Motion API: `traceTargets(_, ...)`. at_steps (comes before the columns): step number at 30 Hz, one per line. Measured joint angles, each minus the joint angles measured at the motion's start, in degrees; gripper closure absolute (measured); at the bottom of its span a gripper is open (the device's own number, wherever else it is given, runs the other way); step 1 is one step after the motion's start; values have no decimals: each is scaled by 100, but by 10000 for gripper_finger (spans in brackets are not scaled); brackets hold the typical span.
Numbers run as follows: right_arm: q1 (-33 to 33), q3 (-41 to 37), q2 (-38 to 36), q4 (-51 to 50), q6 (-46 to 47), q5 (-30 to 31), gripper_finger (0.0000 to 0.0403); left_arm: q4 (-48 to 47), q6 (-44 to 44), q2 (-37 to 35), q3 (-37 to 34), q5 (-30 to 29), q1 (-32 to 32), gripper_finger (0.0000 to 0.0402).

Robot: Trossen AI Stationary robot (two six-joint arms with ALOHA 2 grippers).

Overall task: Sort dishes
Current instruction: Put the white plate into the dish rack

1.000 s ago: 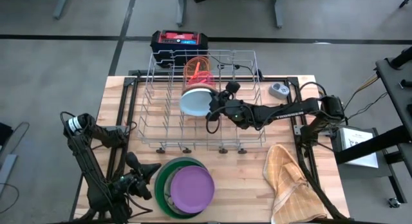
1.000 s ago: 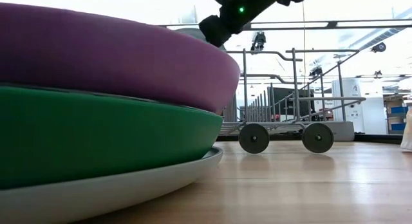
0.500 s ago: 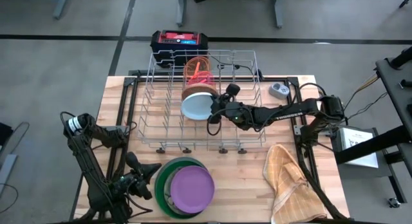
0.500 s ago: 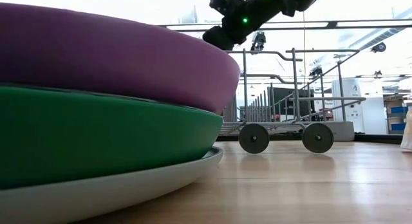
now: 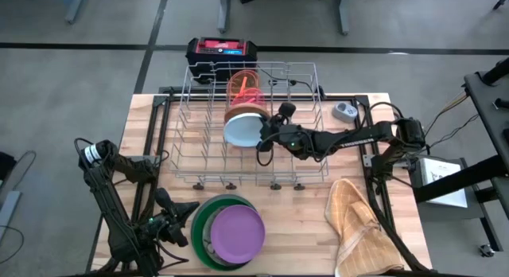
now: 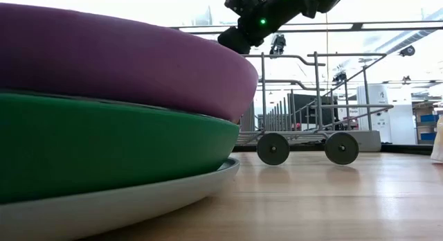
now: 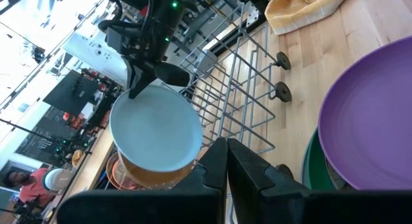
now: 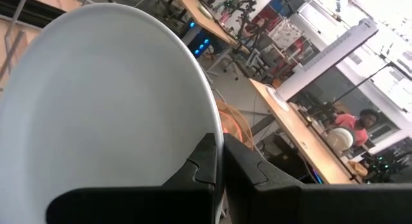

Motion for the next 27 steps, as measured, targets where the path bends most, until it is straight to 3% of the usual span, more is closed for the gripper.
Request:
traceTargets(20, -67, 72, 498, 299, -173, -183, 399, 0, 0, 2, -2, -9, 0, 401)
traceTargets(27, -36, 72, 496, 246, -215, -178, 380, 0, 0, 2, -2, -9, 0, 401)
